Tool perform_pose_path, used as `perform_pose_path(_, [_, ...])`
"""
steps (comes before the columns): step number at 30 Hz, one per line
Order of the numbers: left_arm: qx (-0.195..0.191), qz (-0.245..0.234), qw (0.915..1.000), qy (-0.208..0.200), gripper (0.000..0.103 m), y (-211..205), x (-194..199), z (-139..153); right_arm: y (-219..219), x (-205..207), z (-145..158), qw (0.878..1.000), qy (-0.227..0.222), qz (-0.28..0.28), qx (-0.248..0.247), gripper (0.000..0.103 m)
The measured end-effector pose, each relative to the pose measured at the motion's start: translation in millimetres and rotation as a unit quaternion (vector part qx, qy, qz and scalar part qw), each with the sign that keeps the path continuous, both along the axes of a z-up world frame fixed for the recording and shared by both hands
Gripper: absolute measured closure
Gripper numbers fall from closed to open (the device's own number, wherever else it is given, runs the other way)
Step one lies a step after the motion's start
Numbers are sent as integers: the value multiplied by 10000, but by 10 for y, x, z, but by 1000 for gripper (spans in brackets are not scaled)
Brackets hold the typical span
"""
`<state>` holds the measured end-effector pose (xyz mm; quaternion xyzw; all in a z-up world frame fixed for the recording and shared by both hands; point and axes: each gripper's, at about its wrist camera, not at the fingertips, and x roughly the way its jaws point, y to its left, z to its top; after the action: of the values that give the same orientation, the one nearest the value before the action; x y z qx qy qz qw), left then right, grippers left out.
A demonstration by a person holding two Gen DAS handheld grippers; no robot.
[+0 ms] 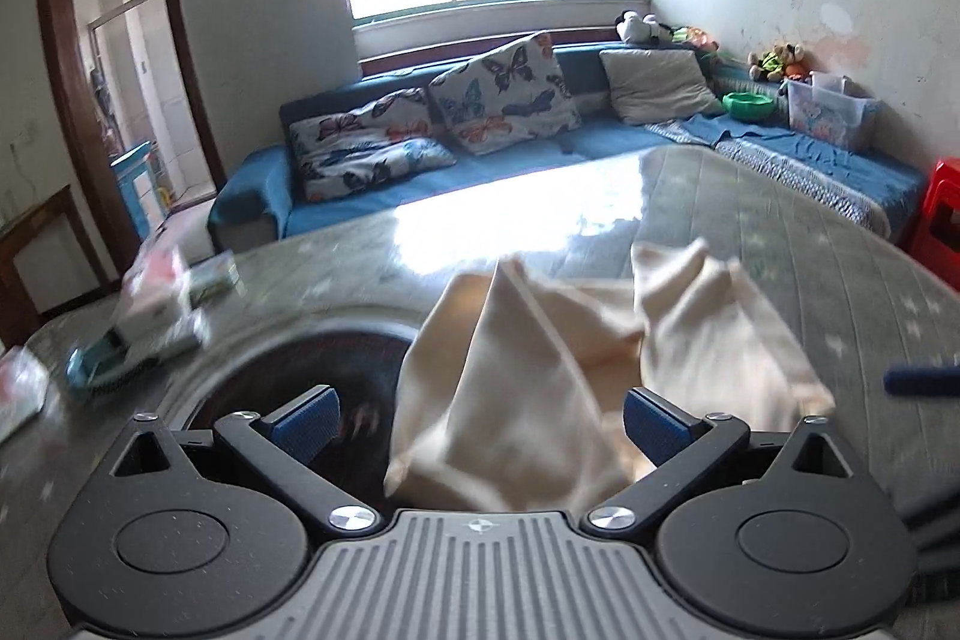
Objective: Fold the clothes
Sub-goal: 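Grasp the sweatshirt edge with the left gripper while the right gripper grasps another edge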
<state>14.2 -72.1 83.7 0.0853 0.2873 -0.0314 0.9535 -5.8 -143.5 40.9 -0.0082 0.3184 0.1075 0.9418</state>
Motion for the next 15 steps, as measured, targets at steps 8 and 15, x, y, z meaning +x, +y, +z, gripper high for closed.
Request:
perform_pose_path(8, [-284,-196,9991,251,29,-89,751,-73,-126,296,39,10000,33,-57,28,10])
perform_pose_path(15, [-636,-418,9944,729,49,-89,1275,-250,-236,589,54,9999,90,-103,60,20])
